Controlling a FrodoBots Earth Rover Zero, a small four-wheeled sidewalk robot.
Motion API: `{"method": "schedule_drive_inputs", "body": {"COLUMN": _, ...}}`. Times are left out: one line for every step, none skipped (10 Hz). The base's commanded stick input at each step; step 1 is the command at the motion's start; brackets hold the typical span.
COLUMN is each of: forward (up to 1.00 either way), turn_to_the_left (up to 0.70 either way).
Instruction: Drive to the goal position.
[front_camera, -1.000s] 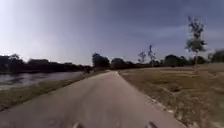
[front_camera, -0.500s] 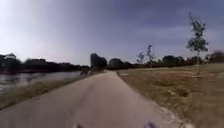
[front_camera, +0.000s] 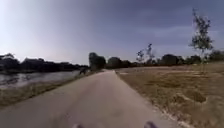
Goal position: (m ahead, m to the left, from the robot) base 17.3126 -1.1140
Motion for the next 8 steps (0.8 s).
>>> {"method": "schedule_drive_inputs", "body": {"forward": 1.00, "turn_to_the_left": 0.00}}
{"method": "schedule_drive_inputs", "body": {"forward": 1.00, "turn_to_the_left": 0.04}}
{"method": "schedule_drive_inputs", "body": {"forward": 1.00, "turn_to_the_left": 0.19}}
{"method": "schedule_drive_inputs", "body": {"forward": 1.00, "turn_to_the_left": 0.33}}
{"method": "schedule_drive_inputs", "body": {"forward": 1.00, "turn_to_the_left": 0.39}}
{"method": "schedule_drive_inputs", "body": {"forward": 1.00, "turn_to_the_left": 0.02}}
{"method": "schedule_drive_inputs", "body": {"forward": 1.00, "turn_to_the_left": 0.02}}
{"method": "schedule_drive_inputs", "body": {"forward": 1.00, "turn_to_the_left": 0.02}}
